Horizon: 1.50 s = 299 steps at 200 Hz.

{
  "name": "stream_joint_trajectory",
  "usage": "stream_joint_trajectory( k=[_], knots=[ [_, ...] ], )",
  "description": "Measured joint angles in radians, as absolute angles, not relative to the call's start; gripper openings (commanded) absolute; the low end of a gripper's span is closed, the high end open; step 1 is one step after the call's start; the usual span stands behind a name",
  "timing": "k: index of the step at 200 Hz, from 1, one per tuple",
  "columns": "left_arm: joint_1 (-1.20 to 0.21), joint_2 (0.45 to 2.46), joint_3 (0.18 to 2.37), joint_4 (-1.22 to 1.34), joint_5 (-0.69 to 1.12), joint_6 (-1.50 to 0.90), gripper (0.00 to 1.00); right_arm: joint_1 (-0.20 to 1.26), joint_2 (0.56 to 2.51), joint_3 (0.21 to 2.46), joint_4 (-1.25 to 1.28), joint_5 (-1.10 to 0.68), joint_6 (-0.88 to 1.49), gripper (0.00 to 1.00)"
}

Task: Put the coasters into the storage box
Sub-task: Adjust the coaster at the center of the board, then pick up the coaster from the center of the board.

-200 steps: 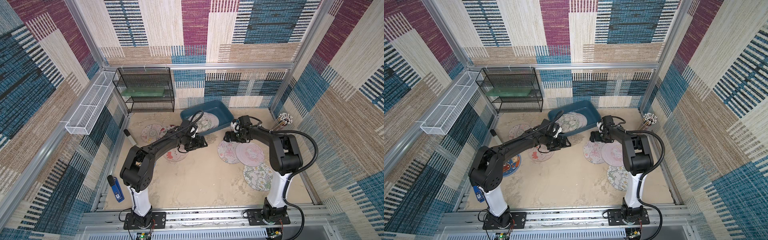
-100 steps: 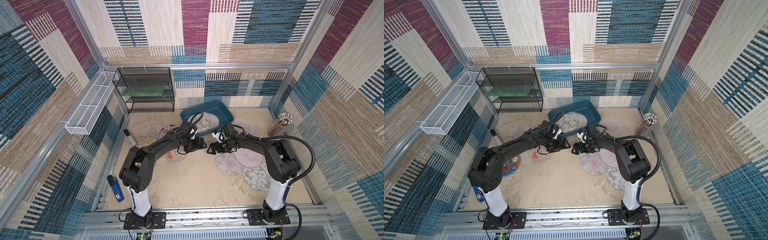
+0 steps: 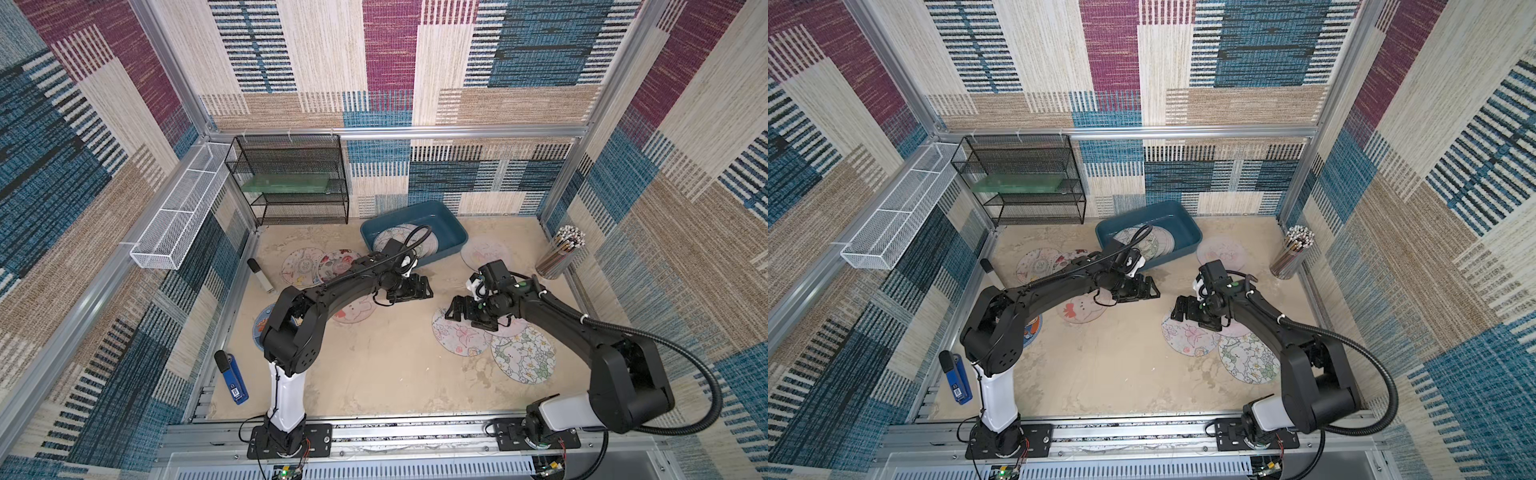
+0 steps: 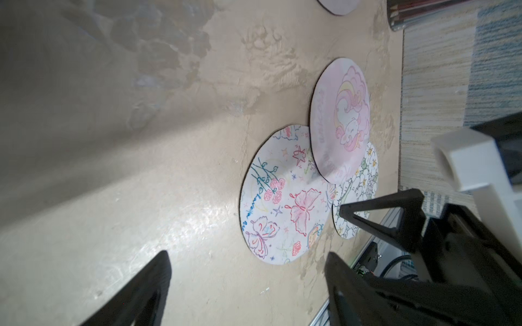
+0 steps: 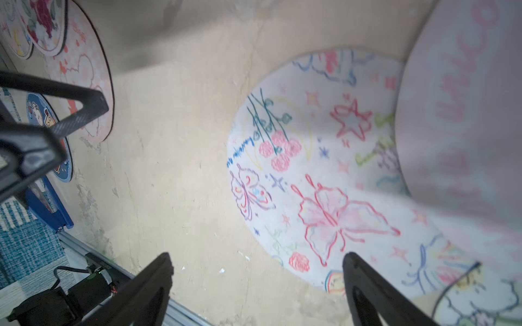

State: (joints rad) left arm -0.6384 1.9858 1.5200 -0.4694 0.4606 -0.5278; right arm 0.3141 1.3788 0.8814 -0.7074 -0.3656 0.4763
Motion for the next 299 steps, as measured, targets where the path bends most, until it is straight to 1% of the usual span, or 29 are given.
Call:
stream_joint_trajectory(
  k=[33,69,108,142,179,199,221,229,254,259,282,299],
  knots=[
    [-0.684,2.088,1.641,-0.51,0.478,-0.482,0.81,0.307,1.233,0.744,-0.717,-0.354,0.61,1.0],
    [-0.721,2.164,1.701,-0.558,0.477,-0.44,0.77,0.299,1.163,0.636,-0.715,-0.347,0.707,0.94],
    [-0.745,2.209,1.736,-0.59,0.473,-0.403,0.74,0.283,1.099,0.534,-0.669,-0.328,0.785,0.9],
    [-0.751,2.232,1.752,-0.607,0.447,-0.382,0.72,0.253,1.105,0.499,-0.61,-0.304,0.826,0.86],
    [-0.754,2.267,1.79,-0.625,0.429,-0.366,0.71,0.229,1.135,0.497,-0.53,-0.286,0.845,0.83],
    [-0.758,2.278,1.808,-0.629,0.423,-0.36,0.71,0.223,1.155,0.498,-0.495,-0.284,0.848,0.8],
    [-0.764,2.285,1.817,-0.63,0.421,-0.355,0.71,0.221,1.177,0.498,-0.461,-0.281,0.848,0.78],
    [-0.764,2.285,1.817,-0.63,0.421,-0.352,0.71,0.221,1.184,0.498,-0.451,-0.281,0.848,0.76],
    [-0.766,2.287,1.816,-0.631,0.421,-0.343,0.69,0.22,1.211,0.493,-0.401,-0.288,0.848,0.74],
    [-0.766,2.288,1.816,-0.631,0.421,-0.341,0.68,0.22,1.214,0.49,-0.389,-0.288,0.848,0.72],
    [-0.765,2.288,1.81,-0.625,0.421,-0.338,0.67,0.221,1.225,0.484,-0.35,-0.289,0.848,0.7],
    [-0.765,2.287,1.806,-0.621,0.421,-0.338,0.67,0.22,1.239,0.482,-0.323,-0.29,0.847,0.67]
  ],
)
